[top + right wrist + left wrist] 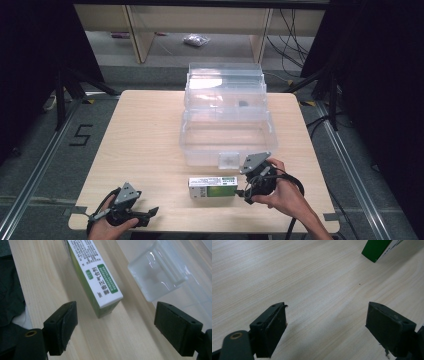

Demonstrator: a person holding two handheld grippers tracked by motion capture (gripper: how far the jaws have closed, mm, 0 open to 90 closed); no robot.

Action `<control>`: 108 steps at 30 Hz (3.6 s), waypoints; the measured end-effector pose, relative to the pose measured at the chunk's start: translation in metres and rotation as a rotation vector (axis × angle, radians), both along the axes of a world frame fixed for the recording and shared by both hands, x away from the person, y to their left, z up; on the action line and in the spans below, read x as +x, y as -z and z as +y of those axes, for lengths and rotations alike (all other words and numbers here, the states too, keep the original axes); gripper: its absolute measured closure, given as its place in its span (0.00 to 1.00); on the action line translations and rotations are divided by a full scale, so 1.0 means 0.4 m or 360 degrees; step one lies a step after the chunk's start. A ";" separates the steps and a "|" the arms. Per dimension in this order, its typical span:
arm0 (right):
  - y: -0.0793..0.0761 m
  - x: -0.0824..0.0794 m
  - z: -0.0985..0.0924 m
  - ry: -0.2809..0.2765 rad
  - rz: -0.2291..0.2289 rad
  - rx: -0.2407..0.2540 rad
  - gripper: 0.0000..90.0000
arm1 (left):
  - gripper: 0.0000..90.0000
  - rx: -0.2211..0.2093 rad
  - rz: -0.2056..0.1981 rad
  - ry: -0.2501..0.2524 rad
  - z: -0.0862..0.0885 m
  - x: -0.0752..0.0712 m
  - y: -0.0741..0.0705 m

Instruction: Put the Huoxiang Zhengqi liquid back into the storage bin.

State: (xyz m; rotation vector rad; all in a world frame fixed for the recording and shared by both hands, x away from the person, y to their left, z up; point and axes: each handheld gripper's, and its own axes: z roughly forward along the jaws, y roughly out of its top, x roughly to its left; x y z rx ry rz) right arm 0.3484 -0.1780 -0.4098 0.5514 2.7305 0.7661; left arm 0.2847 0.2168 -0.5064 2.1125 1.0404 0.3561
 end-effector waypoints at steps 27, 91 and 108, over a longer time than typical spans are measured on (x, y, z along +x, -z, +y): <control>-0.007 0.027 0.130 -0.0246 0.0085 -0.0199 0.24 | 0.18 -0.0016 -0.0009 -0.0008 -0.002 -0.001 0.000; 0.092 0.111 0.225 -0.0446 0.0342 -0.0475 0.56 | 0.18 -0.0013 0.0001 -0.0013 0.000 -0.004 -0.002; 0.084 0.103 0.246 -0.0516 0.0313 -0.0586 0.71 | 0.18 -0.0014 0.0006 -0.0010 0.001 -0.004 -0.003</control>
